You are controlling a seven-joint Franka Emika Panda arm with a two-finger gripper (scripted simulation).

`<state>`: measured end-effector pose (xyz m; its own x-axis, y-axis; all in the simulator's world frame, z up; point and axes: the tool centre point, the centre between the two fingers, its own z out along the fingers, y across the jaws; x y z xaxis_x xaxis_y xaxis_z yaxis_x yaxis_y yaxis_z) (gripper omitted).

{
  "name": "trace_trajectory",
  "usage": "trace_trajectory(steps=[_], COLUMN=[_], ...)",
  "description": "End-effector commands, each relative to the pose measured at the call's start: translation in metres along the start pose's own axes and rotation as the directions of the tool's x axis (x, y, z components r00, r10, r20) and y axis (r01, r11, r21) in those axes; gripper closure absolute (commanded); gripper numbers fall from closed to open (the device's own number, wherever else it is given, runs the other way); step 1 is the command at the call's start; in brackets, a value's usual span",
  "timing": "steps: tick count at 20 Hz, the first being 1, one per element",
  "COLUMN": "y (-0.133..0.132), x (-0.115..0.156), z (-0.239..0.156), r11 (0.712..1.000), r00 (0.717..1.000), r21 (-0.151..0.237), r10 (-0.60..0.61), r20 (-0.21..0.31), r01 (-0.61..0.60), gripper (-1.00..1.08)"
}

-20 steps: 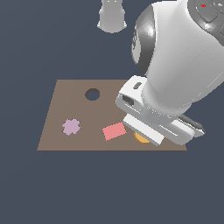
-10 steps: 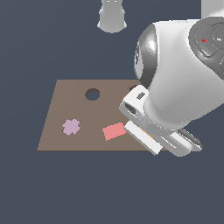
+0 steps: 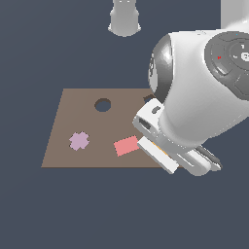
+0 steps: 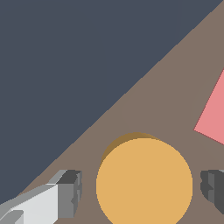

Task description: Insert a designated object into the corresponding slot on a board.

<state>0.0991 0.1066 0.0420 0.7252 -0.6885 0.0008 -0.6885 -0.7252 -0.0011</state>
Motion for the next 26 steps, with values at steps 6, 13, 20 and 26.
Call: trace_trajectory(steps=[6,13,20,26], y=[0.0003,0.0003,0.0004,0.0034], x=[-0.0001,-0.0001,-0.0001,-0.0025], z=[0.0121,0.0121,0.0090,0.0089], r11=[1.000,1.000,1.000,1.000], r00=[1.000,1.000,1.000,1.000], r21=[-0.001,-0.001,-0.002,-0.002], r10=[0.002,0.002,0.002,-0.016], r20=[0.001,0.001,0.001,0.001], r01=[-0.002,-0.002,-0.002,0.016], gripper=[1.08,1.08,1.08,1.08])
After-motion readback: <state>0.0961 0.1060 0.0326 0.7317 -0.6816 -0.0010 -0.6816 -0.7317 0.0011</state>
